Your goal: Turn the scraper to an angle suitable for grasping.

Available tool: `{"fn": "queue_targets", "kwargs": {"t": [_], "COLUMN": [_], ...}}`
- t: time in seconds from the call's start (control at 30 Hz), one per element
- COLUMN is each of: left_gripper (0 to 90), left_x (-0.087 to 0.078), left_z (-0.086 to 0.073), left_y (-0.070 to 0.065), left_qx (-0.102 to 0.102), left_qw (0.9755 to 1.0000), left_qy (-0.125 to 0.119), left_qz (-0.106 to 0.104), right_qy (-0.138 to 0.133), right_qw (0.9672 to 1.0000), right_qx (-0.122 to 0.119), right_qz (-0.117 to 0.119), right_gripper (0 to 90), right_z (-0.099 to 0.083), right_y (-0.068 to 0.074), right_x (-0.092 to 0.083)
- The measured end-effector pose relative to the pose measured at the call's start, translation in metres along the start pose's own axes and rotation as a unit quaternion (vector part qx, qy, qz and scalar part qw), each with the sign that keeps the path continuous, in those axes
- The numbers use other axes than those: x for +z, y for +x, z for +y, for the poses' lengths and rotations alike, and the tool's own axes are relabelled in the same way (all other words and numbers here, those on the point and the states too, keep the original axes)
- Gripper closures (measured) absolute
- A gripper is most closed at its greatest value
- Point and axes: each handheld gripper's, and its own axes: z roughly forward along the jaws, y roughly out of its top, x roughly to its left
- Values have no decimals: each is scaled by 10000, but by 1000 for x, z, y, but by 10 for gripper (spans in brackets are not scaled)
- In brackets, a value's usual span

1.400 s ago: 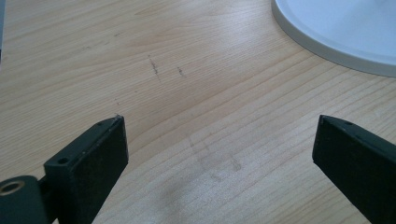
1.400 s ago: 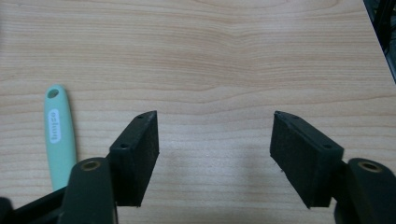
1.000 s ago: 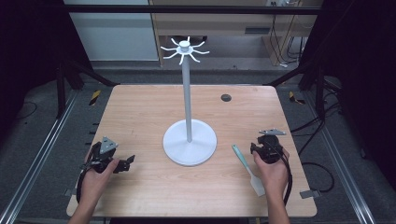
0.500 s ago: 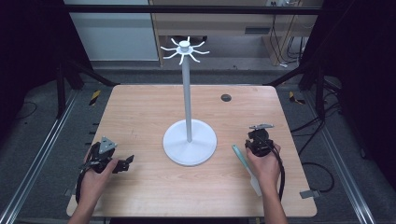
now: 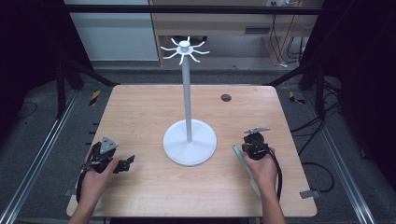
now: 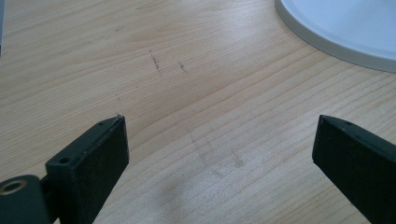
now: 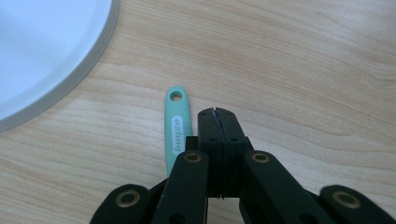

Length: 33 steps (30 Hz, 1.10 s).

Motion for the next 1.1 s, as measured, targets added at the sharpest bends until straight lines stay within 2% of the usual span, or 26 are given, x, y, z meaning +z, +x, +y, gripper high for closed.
{"fn": "queue_targets", "kwargs": {"t": [0.27,0.87,0.9,1.0,1.03,1.07,1.1], "left_gripper": [35,35,35,35,35,35,35], "left_x": [0,0,0,1,1,1,1], "left_z": [0,0,0,0,0,0,0], "left_y": [-1,-1,-1,-1,-2,-2,-2], "left_qx": [24,29,31,35,38,39,44], "left_qw": [10000,10000,10000,10000,10000,10000,10000], "left_qy": [24,33,35,33,33,40,47], "left_qz": [-13,-31,-32,-30,-29,-36,-37], "right_qy": [130,278,270,270,264,264,264], "right_qw": [9998,9995,9993,9991,9985,9985,9981], "right_qx": [-95,-15,-11,-35,-106,-106,-280], "right_qz": [73,156,259,336,476,476,485], "right_gripper": [900,900,900,900,900,900,900], "right_z": [-2,-3,-3,-3,-4,-4,-4], "right_y": [2,1,1,3,6,6,11], "right_x": [6,13,13,13,11,11,10]}}
